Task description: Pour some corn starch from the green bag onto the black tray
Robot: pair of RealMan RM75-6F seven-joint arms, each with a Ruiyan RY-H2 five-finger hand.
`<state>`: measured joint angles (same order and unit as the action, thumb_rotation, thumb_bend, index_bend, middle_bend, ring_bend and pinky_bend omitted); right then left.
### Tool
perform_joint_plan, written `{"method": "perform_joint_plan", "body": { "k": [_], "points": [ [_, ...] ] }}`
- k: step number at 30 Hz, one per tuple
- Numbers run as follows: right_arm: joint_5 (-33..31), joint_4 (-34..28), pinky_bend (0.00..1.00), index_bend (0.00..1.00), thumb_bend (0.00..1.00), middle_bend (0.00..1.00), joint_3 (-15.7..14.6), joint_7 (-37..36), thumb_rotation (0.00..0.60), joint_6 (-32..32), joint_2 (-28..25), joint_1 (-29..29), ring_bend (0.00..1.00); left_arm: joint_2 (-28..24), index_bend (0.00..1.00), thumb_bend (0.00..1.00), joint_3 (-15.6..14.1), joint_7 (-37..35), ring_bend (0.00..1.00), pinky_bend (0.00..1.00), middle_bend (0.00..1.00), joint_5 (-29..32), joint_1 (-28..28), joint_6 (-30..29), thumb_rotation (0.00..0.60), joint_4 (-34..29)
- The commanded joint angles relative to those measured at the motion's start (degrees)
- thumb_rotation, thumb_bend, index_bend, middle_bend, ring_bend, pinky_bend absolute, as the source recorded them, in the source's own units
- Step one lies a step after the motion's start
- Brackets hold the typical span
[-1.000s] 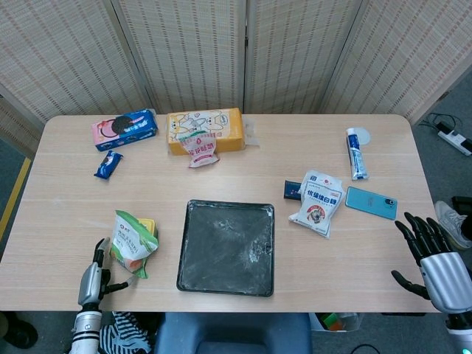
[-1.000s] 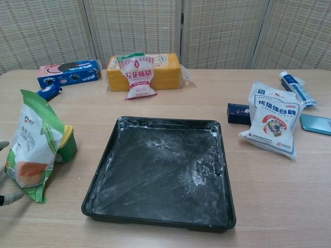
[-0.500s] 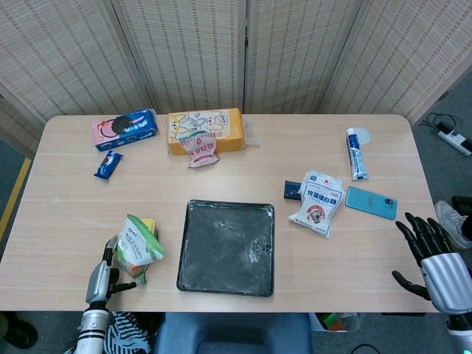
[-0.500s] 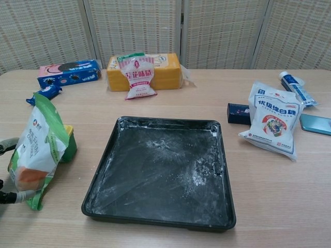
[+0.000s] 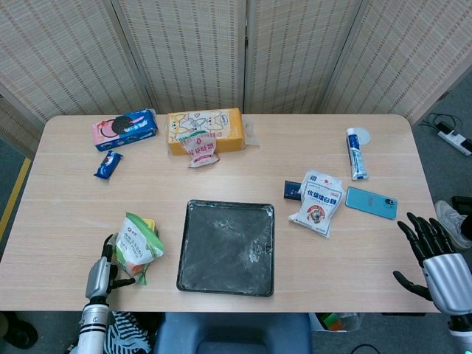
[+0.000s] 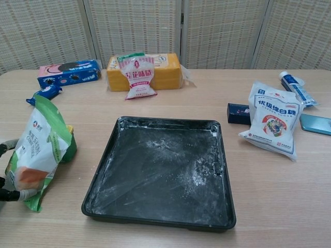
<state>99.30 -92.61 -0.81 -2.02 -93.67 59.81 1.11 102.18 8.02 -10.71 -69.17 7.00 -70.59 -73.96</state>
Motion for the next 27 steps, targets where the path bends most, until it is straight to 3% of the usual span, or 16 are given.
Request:
{"method": "perform_joint_plan", "body": {
  "k": [1, 9, 21, 27],
  "points": [
    [0.09, -0.01, 0.0, 0.0, 0.21, 0.0, -0.03, 0.1, 0.6, -0.1, 0.04, -0.06, 0.0, 0.35, 0.0, 0.13, -0.01, 0.19, 0.94, 1.0, 0.01, -0.06, 0.19, 0.06, 0.6, 0.77],
    [-0.09, 0.0, 0.0, 0.0, 0.21, 0.0, 0.13, -0.18, 0.6, -0.45, 0.03, -0.24, 0.0, -0.16, 0.03, 0.13, -0.25, 0.78, 0.95, 1.0, 0.17, 0.78, 0.19, 1.17, 0.6, 0.75],
    [0.18, 0.12, 0.0, 0.0, 0.21, 0.0, 0.04, -0.27, 0.6, -0.51, 0.03, -0.32, 0.0, 0.91, 0.4, 0.18, -0.06, 0.79, 0.99, 1.0, 0.54, 0.12, -0.12, -0.6, 0.6, 1.49],
    [0.03, 0.09, 0.0, 0.0, 0.21, 0.0, 0.15, -0.42, 0.6, -0.66, -0.01, -0.4, 0.0, 0.72, 0.53, 0.24, -0.08, 0.03, 0.99, 1.0, 0.66, -0.22, -0.26, -0.78, 0.6, 1.72]
  ]
}}
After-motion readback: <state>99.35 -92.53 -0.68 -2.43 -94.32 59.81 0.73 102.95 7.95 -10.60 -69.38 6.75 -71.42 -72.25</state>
